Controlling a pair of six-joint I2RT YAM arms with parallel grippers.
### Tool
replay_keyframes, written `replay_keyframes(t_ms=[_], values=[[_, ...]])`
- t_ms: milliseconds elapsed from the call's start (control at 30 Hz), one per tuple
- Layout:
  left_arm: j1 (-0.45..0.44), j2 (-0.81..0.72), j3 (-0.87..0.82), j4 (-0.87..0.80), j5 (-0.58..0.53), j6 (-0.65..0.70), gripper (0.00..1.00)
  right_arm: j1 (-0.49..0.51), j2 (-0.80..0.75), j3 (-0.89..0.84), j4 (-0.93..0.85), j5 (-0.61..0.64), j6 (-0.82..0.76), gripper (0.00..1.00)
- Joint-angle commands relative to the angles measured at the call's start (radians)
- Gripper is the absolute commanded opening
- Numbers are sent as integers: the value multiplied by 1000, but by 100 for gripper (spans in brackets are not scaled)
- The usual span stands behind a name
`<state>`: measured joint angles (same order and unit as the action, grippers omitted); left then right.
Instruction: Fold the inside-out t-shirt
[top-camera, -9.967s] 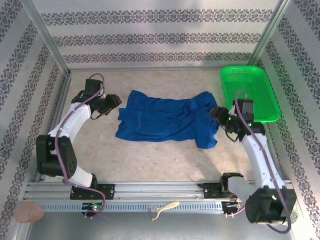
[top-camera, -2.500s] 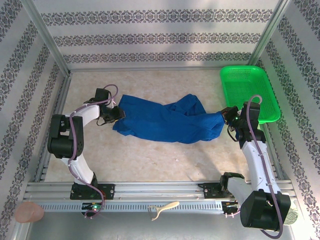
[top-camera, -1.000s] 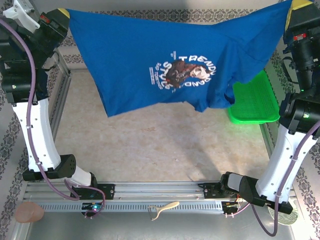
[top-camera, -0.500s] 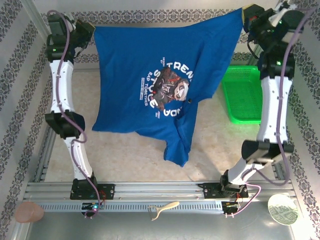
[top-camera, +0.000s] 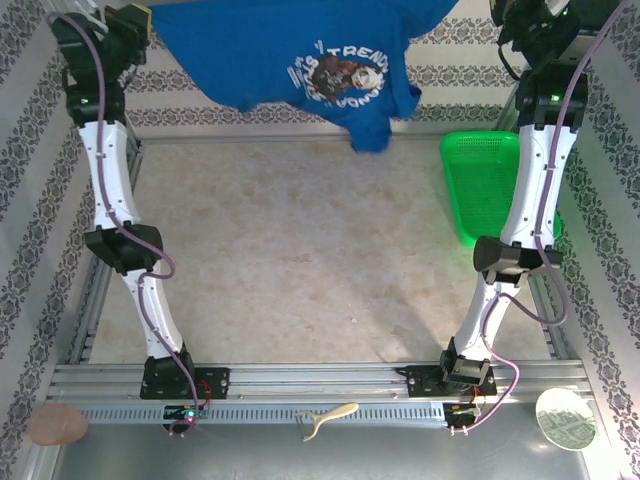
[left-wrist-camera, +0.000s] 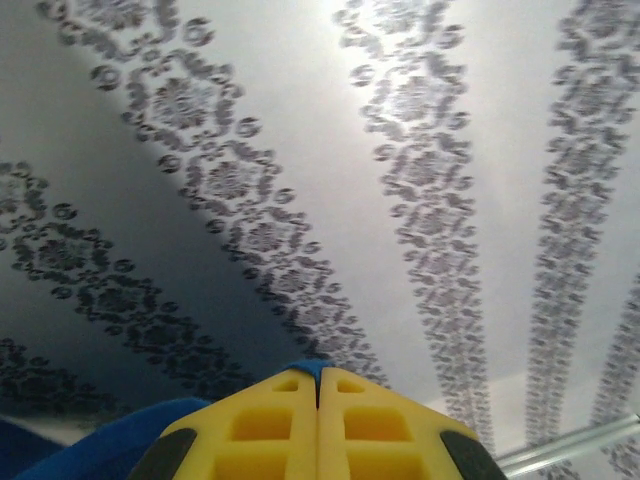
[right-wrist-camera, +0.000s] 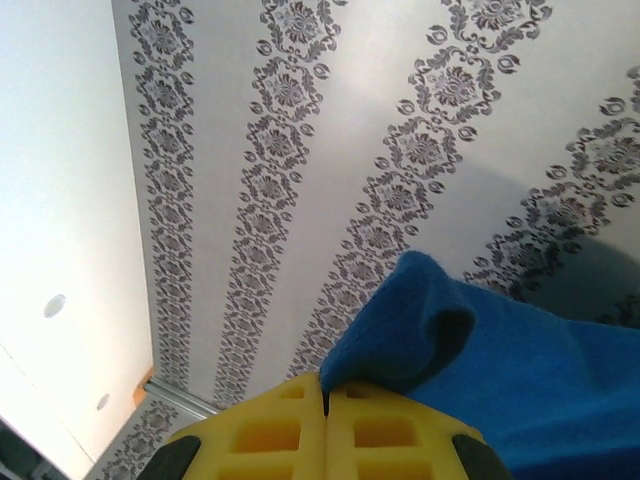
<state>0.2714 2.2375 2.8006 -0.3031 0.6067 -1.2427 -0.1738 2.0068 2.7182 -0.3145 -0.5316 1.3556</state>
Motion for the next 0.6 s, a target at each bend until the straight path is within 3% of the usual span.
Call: replay_keyframes(t_ms=[0,100,133,233,333,433,567], values=[[22,-82,-39,-58,81,87,0,-17,-176,-176,85,-36,-122,0],[-13,-177,-237,-180,138,275,0,7,-397,-607,146,-38,-209,0],[-26,-237,-373,-177,137,331,0,10,-478,-782,177,-33,-221,0],[-31,-472,-947,97,113,322,0,8,-700,-1289,267,-42,-227,0],[-21,-657,-1407,277,102,296,0,3,-901,-1758,297,-38,-222,0],[-20,-773,-1730,318,93,339,0,1,-1078,-2072,232,-48,-248,0],[-11,-804,-1930,260,81,439,0,-7,-1272,-2330,62,-47,-306,0]])
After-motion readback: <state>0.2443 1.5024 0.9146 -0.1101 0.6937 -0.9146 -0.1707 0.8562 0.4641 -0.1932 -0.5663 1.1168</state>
